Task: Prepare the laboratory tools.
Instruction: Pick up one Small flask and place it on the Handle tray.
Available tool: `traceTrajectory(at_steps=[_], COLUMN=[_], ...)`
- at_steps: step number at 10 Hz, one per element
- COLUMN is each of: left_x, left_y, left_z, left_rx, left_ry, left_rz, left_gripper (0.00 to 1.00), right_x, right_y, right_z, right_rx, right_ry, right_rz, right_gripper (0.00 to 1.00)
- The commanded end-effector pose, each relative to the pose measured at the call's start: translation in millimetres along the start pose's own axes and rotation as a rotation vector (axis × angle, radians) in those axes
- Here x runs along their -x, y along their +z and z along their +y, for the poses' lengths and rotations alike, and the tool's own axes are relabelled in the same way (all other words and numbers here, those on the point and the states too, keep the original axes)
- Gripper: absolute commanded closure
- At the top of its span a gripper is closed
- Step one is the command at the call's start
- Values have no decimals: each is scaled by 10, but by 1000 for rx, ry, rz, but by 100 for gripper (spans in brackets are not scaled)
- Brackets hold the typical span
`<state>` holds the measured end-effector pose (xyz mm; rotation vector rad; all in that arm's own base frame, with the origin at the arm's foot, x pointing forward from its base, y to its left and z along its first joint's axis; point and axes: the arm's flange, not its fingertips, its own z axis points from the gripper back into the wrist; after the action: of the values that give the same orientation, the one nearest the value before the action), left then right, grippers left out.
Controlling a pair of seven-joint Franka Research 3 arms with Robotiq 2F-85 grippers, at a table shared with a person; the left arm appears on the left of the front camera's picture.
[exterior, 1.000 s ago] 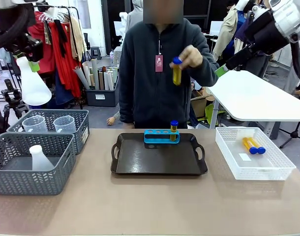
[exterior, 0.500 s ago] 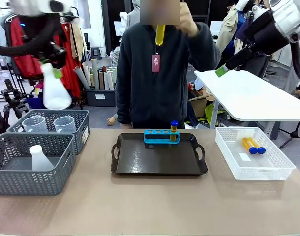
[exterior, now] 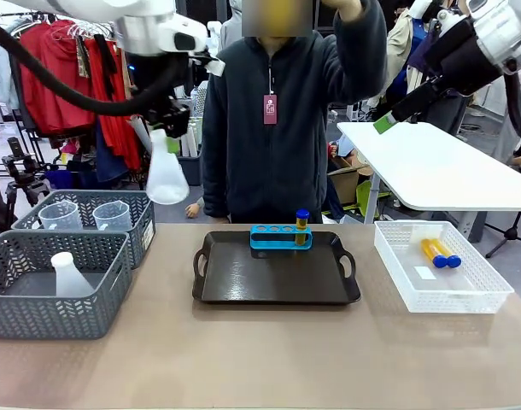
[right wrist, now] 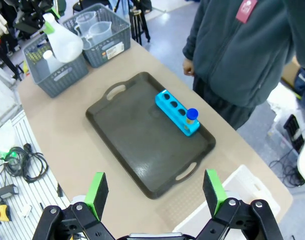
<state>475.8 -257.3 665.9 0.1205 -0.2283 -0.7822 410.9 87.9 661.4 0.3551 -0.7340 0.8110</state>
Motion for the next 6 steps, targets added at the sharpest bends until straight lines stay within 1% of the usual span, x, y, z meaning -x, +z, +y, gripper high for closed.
traceTrajectory(at_steps=[1,6], left_x=[-214,-707], left_y=[-71,-438], left_z=[-60,-420], left_rx=[51,117], left_ry=[-61,-161], left_rz=[-7,-30], left_gripper=[100,100], right_x=[10,10], right_y=[-5,-5], right_z=[-5,-5], right_rx=[-17,-17], right_ry=[-2,-2], right_rz=[-18,-18], right_gripper=[0,0])
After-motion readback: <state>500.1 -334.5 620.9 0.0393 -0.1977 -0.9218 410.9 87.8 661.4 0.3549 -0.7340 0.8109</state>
